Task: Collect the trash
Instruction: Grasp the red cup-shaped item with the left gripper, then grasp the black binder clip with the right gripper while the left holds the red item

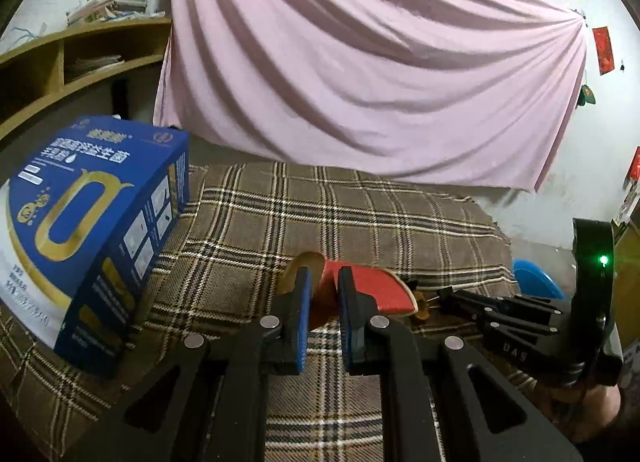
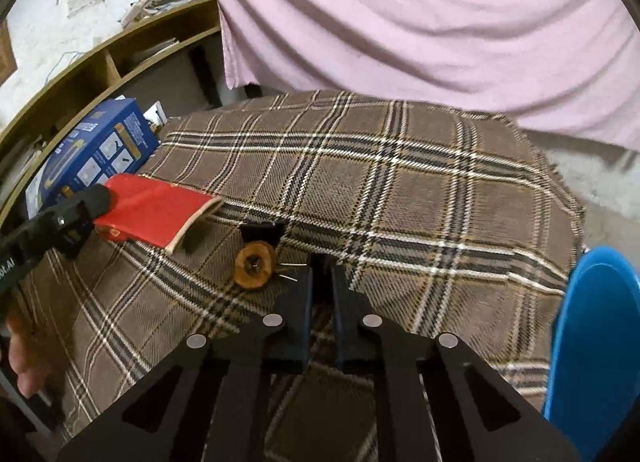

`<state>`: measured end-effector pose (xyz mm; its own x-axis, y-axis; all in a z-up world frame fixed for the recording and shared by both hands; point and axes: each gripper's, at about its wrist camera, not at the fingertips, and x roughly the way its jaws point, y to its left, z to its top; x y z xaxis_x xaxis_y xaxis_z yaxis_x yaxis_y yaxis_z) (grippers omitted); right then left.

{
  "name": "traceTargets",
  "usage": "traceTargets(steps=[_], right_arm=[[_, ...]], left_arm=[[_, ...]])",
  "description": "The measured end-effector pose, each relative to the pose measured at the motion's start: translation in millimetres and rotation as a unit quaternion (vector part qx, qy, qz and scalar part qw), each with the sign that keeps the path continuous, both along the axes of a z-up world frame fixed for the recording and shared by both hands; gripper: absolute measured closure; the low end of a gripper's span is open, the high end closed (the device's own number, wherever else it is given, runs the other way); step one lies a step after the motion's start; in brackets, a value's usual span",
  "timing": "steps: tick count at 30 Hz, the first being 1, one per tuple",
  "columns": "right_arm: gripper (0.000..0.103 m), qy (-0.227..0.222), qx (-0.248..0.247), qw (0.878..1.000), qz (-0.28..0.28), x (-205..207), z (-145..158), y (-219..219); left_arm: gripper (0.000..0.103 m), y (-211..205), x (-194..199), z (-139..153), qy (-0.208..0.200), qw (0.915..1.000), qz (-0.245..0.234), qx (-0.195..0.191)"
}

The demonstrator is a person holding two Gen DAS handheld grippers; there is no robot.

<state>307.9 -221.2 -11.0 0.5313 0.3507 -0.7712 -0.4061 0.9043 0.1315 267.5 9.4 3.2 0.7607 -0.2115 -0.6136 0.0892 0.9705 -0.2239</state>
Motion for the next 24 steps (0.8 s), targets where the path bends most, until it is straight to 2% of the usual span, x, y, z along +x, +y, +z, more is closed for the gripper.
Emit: traceTargets(steps=[6,13,20,24], right_arm=[[0.097,-0.021,0.016,1.000,-0.013,-17.2,9.8,-13.1],[0.099,-0.080,0.024,0.996,-0.039,-40.1,29.4,-27.6],[0.099,-0.080,0.037,0.995,-0.052,-43.3,29.5,-42.6],[0.097,-0.058,0.046,0.996,-0.045,-39.6,24.5,-45.1]], left_arm=[[0.093,-12.5,-11.7,3.7,-0.006,0.9999,-0.006,0.008],[0.093,-33.8,-26.5,23.6,-0.048,0.9983,-0.021,0.024],[0.093,-47.5,-24.9,29.0,-0.048,0.9978,-0.026,0.039],[0.093,-44.0,-26.7,19.4,-0.034,0.9982,-0.025,0.043]])
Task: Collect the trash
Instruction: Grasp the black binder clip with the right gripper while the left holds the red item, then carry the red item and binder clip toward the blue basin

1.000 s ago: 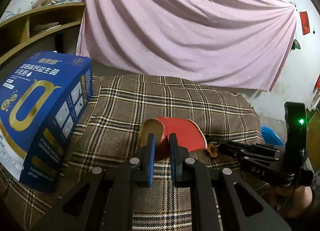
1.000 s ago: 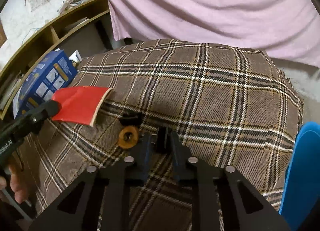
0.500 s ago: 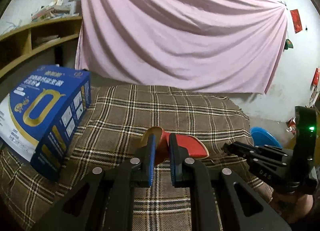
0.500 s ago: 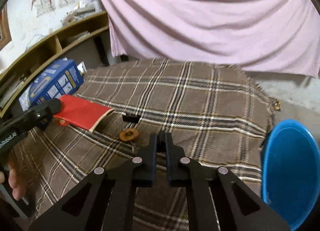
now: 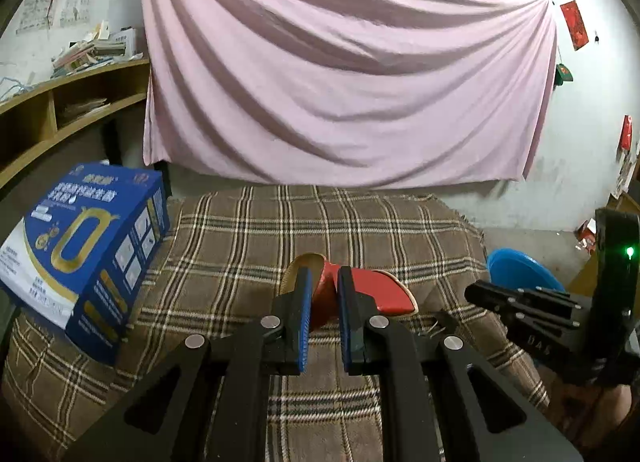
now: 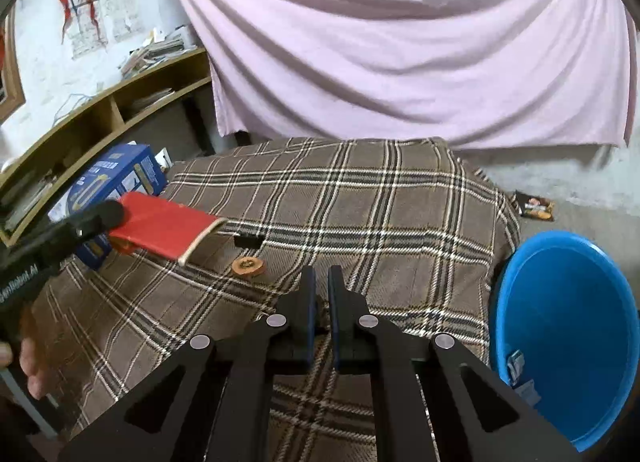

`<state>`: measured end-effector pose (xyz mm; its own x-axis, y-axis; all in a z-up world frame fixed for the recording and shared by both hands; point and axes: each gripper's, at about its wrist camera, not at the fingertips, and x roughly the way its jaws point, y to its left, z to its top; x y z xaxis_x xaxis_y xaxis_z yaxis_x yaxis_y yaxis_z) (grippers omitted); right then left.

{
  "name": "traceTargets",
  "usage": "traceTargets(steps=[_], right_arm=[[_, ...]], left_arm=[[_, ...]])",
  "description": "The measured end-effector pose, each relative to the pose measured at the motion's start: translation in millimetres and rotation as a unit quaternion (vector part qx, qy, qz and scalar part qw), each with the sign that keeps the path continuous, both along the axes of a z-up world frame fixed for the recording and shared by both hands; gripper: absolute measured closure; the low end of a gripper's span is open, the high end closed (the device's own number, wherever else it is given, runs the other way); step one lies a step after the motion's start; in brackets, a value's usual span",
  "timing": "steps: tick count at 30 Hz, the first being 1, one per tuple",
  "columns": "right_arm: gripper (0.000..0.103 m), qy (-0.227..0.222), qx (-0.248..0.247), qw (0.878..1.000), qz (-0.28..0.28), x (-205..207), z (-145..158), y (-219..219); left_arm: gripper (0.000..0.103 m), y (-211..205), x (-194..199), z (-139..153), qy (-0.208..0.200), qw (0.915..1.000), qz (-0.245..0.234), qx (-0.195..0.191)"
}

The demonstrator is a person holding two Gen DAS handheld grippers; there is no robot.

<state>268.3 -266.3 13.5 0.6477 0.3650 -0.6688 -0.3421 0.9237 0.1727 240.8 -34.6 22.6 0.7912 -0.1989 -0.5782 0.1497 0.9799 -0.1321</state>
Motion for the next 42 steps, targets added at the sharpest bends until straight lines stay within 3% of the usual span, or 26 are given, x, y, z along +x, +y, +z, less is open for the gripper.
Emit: traceTargets(steps=[5,7,10,15,20,25,27,35,42], right_arm=[[0.094,0.029,-0.002,1.000,0.003,6.0,-9.2,1.6],[0.077,0.038,-0.002,0.999,0.005,7.4,-12.0,3.8],[0.070,0.050,-0.005,0.999,0.011,9.1,-16.5,5.8],[0.070,0.091,-0.019,0.995,0.026,14.6,-30.9,14.6],[0.071,0.098,-0.023,0.994,0.038,10.5,-33.1,20.3],[0.089,0.094,-0.027,0.994,0.048,3.4,-31.8,24.4],[0.089,0.091,-0.023,0.994,0.048,0.0,-30.4,21.6],[0.090,0.048,-0.032,0.997,0.043,-16.8,-16.7,20.1],[0.090,-0.075,0.011,0.997,0.008,-39.4,18.8,1.5]], left_arm=[[0.093,5.6,-4.9,-12.6,0.018,0.9998,0.009,-0.001],[0.093,9.3,-5.7,-17.5,0.025,0.9996,0.014,-0.003],[0.093,12.4,-7.6,-22.8,0.033,0.9993,0.018,-0.004],[0.093,14.3,-10.8,-24.0,0.035,0.9992,0.018,-0.009],[0.093,14.8,-11.6,-24.1,0.038,0.9990,0.019,-0.012],[0.093,14.9,-12.5,-22.5,0.036,0.9991,0.018,-0.012],[0.093,14.7,-13.9,-21.8,0.035,0.9991,0.019,-0.012],[0.093,17.7,-21.9,-17.2,0.018,0.9995,0.018,-0.016],[0.093,12.0,-27.0,0.8,-0.025,0.9994,0.016,-0.016]])
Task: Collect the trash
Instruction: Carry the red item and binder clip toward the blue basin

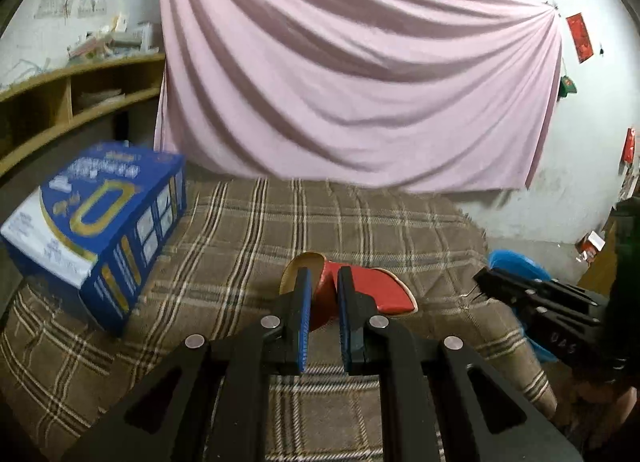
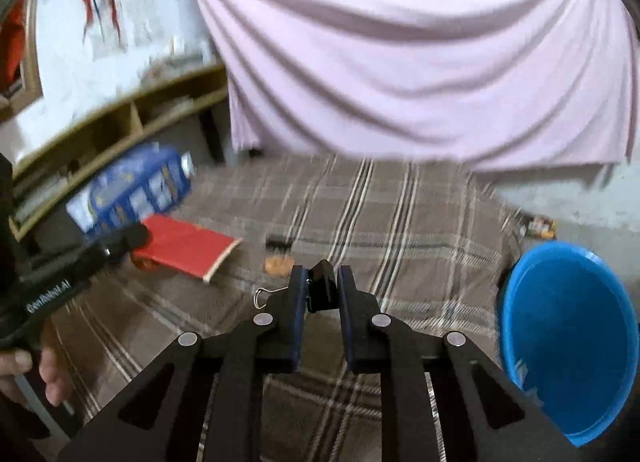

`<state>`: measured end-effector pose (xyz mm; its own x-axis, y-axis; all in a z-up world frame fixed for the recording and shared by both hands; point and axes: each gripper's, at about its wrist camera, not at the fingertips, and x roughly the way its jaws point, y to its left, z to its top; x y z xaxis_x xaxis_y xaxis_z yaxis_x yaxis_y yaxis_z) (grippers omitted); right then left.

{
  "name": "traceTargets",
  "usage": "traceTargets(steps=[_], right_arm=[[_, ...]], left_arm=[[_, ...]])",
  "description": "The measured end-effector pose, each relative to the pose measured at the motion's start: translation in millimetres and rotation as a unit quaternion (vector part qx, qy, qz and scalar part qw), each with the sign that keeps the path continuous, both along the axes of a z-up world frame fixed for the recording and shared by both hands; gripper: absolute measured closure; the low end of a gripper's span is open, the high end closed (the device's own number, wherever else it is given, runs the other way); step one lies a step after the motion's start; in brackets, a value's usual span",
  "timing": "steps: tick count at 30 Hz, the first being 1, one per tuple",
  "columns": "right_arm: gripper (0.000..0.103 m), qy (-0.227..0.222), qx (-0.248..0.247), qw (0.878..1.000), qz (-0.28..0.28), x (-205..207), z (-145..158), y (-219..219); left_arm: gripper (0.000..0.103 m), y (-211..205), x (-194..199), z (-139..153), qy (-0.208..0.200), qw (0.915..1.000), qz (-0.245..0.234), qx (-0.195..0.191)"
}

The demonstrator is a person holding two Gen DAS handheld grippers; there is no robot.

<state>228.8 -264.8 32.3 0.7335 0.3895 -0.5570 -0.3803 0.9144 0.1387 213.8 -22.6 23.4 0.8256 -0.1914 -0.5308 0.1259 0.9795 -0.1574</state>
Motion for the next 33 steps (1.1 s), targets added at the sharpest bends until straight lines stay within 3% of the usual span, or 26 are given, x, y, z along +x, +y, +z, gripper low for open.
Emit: traceTargets(steps=[4,7,11,15,19,24,28,33], right_arm=[[0.090,-0.095,0.017,0.995,-0.035,-16.9,29.4,-17.1],[0.090,-0.174,0.013,0.982,-0.072,-33.3,55.5,-32.4],[0.089,-0.269,-0.005,0.955,-0.123,-57.4,89.8,-57.2],[0.089,-0.320,-0.015,0.932,-0.169,-72.8,109.8,-81.5],[0.089,-0.348,-0.019,0.915,-0.204,-81.1,112.7,-114.1],[0.089,-0.359,-0.031,0.899,-0.249,-91.0,102.7,-153.3],[0.089,-0.354,-0.038,0.894,-0.271,-96.6,90.3,-178.3],[0.089,-0.334,-0.046,0.895,-0.294,-92.7,75.6,-198.4]], left_arm=[[0.093,-16.2,-1.8,24.8,-0.054,0.9984,-0.013,-0.005],[0.093,-34.9,-5.7,47.8,-0.107,0.9936,-0.033,-0.011],[0.093,-68.3,-12.0,76.4,-0.175,0.9824,-0.061,-0.020],[0.093,-110.9,-19.5,97.1,-0.231,0.9679,-0.095,-0.029],[0.093,-149.1,-28.5,106.7,-0.273,0.9525,-0.130,-0.037],[0.093,-199.3,-35.3,101.2,-0.304,0.9374,-0.169,-0.019],[0.093,-240.5,-33.3,91.6,-0.302,0.9330,-0.195,-0.012],[0.093,-273.8,-22.8,78.3,-0.288,0.9343,-0.211,-0.007]])
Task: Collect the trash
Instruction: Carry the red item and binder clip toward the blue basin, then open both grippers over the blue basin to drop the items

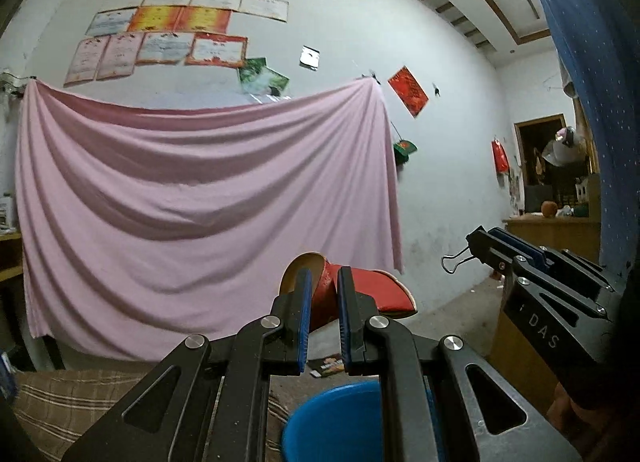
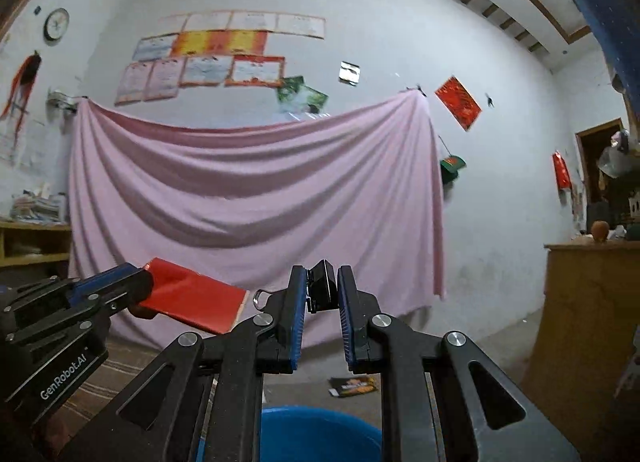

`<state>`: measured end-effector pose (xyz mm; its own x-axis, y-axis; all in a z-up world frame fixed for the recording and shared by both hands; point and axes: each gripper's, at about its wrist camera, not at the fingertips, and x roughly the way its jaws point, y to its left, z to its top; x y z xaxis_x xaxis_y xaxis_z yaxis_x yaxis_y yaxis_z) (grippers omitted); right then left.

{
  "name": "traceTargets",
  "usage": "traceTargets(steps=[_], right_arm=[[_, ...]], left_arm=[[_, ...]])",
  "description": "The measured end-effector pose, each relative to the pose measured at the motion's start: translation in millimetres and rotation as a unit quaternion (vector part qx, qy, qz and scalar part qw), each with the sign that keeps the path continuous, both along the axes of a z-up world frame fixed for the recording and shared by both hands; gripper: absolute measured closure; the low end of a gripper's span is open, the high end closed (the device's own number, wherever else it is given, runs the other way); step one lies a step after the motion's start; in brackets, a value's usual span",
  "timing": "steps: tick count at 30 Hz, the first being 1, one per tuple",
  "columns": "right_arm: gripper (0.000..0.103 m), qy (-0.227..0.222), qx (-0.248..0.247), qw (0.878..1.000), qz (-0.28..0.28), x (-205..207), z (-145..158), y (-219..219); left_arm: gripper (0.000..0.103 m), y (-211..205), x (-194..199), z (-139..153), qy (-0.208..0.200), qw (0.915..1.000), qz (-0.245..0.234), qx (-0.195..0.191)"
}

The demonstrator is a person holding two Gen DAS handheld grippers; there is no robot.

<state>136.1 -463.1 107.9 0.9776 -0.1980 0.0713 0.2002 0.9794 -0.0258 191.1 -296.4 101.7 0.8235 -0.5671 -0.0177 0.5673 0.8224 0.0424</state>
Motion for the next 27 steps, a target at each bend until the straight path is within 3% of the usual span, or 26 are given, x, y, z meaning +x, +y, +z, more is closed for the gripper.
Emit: traceTargets(steps=[9,10,12,20,27], right_arm=[[0.089,0.069,0.030,0.997,-0.013,22.1,-26.2,-23.3],[0.089,0.079,0.034,0.996,-0.013,25.7,-28.0,-26.1],[0.089,0.111,0.048,0.993,-0.015,33.6,-36.2,-30.7],[0.089,0.228,0.105,0.968,0.005,60.9,-75.9,-38.5],[0.088,0.300,0.130,0.945,0.027,76.2,-101.2,-38.1]], left_arm=[[0.093,-22.4,18.6,-29.1,0.052,0.9985,-0.001,0.020],[0.100,-24.2,20.7,-32.3,0.059,0.9980,0.000,0.023],[0.103,-25.2,27.0,-38.4,0.078,0.9964,0.000,0.033],[0.103,-32.1,68.6,-70.3,0.201,0.9775,0.005,0.063],[0.103,-30.4,87.2,-72.9,0.257,0.9640,0.007,0.066]])
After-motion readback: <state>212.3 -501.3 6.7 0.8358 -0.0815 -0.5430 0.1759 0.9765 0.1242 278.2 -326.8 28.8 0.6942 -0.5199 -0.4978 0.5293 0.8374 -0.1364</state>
